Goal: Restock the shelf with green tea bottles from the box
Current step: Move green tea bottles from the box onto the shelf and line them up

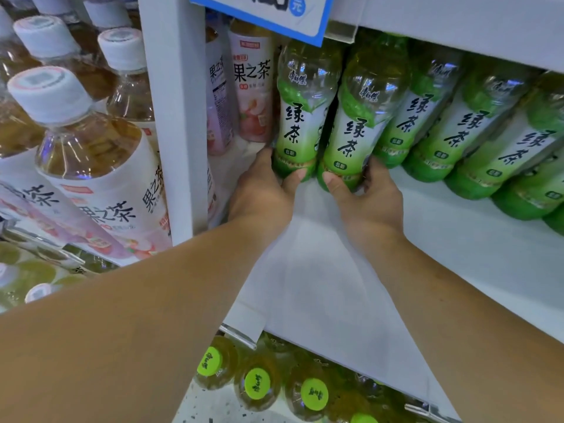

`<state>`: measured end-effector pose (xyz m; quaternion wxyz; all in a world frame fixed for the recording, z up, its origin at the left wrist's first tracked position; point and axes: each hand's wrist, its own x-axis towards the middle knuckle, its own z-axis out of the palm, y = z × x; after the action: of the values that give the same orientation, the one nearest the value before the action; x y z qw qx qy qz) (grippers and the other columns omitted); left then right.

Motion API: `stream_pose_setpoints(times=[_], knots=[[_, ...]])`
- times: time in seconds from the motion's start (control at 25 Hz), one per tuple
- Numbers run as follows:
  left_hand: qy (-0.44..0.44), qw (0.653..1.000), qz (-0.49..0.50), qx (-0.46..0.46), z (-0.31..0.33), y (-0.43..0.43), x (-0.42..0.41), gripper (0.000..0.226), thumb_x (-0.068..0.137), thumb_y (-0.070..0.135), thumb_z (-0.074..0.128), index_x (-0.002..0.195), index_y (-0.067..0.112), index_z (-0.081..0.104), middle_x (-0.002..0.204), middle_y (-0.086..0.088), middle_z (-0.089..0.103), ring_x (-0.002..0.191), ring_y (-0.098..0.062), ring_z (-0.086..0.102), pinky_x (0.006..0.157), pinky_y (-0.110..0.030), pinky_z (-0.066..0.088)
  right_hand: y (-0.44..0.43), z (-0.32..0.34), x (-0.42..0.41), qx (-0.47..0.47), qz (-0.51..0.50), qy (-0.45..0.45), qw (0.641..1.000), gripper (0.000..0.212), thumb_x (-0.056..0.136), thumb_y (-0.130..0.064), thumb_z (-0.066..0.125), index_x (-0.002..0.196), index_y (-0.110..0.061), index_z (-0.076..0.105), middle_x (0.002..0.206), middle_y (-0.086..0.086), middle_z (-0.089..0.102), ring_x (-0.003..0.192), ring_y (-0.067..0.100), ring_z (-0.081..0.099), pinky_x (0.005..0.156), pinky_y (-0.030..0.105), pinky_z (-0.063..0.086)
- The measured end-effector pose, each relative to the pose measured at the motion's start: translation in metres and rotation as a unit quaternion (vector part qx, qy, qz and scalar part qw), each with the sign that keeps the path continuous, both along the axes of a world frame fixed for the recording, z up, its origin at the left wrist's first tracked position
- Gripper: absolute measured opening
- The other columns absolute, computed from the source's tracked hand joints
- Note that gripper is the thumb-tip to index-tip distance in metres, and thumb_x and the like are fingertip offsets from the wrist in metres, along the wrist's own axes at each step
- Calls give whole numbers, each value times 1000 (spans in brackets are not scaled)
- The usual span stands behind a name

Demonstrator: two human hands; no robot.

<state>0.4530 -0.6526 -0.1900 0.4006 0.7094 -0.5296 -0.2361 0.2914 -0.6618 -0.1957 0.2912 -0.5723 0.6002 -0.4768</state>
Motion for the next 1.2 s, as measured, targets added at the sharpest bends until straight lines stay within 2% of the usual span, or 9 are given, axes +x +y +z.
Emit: stream_pose_setpoints(times=[0.16, 0.48, 0.6, 0.72, 0.88, 1.0, 1.04, 1.12, 1.2], knots=[[-8, 1000, 10, 21, -1, -3, -2, 47, 89, 61, 58, 133, 49, 46, 126, 19, 67, 117, -19, 63, 91, -33, 48, 3, 2, 4, 0, -23, 12, 1000, 46, 75, -63, 70, 116, -48, 57, 94, -49, 60, 89, -22, 57, 70, 4, 41], [-38, 999, 8, 4, -2, -3, -3, 52, 92, 59, 57, 141, 45, 47, 137, 13, 59, 125, -17, 56, 98, -34, 45, 4, 3, 9, 3, -51, 31, 998, 45, 73, -67, 68, 113, -48, 57, 90, -51, 58, 85, -23, 55, 67, 7, 39], [-35, 999, -9, 6, -1, -4, -2, 54, 93, 57, 57, 143, 39, 46, 138, 10, 59, 126, -20, 55, 101, -37, 47, 4, 3, 10, 6, -60, 40, 997, 44, 74, -68, 68, 111, -48, 57, 89, -44, 61, 88, -20, 56, 69, 9, 41], [-50, 999, -9, 9, -1, 0, -4, 57, 95, 50, 58, 144, 23, 45, 138, -4, 54, 127, -28, 52, 100, -37, 44, 4, 3, 10, 16, -59, 53, 997, 41, 75, -67, 68, 109, -48, 56, 90, -41, 62, 86, -20, 56, 70, 11, 41], [-72, 997, -31, 12, 5, 10, -4, 64, 94, 42, 59, 148, 15, 40, 135, -14, 51, 127, -34, 48, 102, -41, 41, 6, 10, 7, 56, -35, 42, 997, 45, 84, -53, 73, 124, -39, 57, 99, -33, 63, 92, -18, 57, 79, 10, 43], [-71, 995, -57, 33, 12, 21, 0, 66, 87, 48, 56, 145, 17, 45, 136, -13, 54, 127, -34, 50, 106, -43, 44, 13, 23, 2, 113, -34, -2, 993, 55, 86, -50, 73, 133, -27, 55, 117, -16, 66, 106, 4, 63, 93, 27, 50], [-69, 994, -69, 42, 15, 26, 1, 66, 85, 50, 53, 143, 19, 48, 138, -11, 55, 127, -34, 51, 107, -44, 44, 20, 27, 2, 132, -44, -13, 990, 61, 86, -52, 72, 138, -25, 52, 123, -13, 62, 108, 9, 61, 91, 30, 49], [-33, 994, -91, 59, 20, 42, 2, 61, 85, 49, 53, 139, 20, 52, 140, -8, 57, 128, -32, 53, 108, -36, 43, 41, 33, 3, 153, -68, -34, 985, 66, 87, -53, 70, 143, -25, 48, 126, -12, 54, 104, 9, 58, 86, 27, 43], [8, 992, -103, 77, 28, 63, 6, 56, 92, 44, 58, 141, 17, 52, 142, -7, 55, 130, -28, 51, 100, -25, 34, 69, 38, 6, 151, -77, -56, 984, 63, 91, -50, 67, 145, -25, 46, 129, -10, 51, 101, 6, 57, 89, 29, 45]])
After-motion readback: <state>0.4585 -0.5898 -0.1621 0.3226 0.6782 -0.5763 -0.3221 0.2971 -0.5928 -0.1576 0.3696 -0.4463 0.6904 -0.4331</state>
